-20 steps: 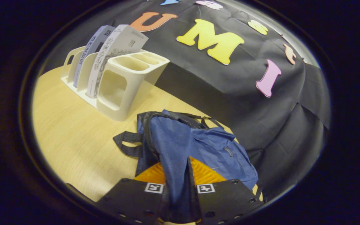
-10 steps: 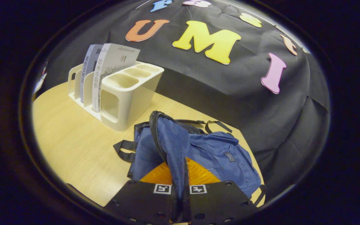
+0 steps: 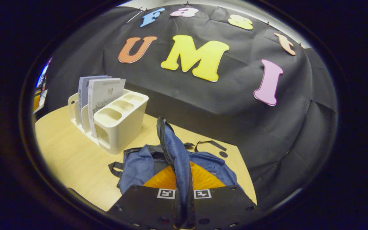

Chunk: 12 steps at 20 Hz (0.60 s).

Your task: Open the schoolbag, grab two books from the bookshelf and put them into the schoolbag.

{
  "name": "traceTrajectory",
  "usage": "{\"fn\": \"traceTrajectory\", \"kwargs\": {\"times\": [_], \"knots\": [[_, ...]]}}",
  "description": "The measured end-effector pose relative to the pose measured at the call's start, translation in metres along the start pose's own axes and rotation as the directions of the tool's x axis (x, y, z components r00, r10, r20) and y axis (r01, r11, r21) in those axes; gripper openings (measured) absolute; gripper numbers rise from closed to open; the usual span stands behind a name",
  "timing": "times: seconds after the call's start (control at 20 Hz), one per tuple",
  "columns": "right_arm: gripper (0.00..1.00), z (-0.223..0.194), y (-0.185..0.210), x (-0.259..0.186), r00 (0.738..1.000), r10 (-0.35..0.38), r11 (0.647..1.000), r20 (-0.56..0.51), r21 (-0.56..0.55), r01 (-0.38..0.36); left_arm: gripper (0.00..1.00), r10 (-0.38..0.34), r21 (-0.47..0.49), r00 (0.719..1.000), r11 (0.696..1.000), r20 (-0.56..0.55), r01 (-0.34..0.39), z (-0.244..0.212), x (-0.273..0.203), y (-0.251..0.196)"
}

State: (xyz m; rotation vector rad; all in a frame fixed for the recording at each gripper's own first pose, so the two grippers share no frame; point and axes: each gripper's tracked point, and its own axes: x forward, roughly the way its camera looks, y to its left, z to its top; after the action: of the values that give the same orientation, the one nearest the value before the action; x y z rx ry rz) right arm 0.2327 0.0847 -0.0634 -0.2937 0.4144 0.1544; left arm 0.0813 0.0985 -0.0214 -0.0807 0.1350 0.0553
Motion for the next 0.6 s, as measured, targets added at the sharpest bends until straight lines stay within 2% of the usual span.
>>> {"fn": "traceTrajectory", "kwargs": {"times": [0.3, 0.5, 0.6], "knots": [[0.06, 0.027, -0.053, 0.007, 1.0, 0.0, 1.0, 0.022, 0.027, -0.001, 1.0, 0.016, 0.014, 1.0, 1.0, -0.011, -0.016, 0.036, 0.05, 0.004], [0.06, 0.043, -0.077, 0.011, 0.999, 0.007, 0.999, 0.036, 0.045, -0.009, 1.0, -0.045, 0.008, 0.998, 0.999, -0.036, 0.045, 0.052, 0.088, -0.011], [0.06, 0.048, -0.087, 0.011, 0.998, 0.018, 0.998, 0.052, 0.066, -0.022, 1.0, -0.046, 0.019, 0.998, 0.999, -0.053, 0.047, 0.058, 0.107, -0.015]]}}
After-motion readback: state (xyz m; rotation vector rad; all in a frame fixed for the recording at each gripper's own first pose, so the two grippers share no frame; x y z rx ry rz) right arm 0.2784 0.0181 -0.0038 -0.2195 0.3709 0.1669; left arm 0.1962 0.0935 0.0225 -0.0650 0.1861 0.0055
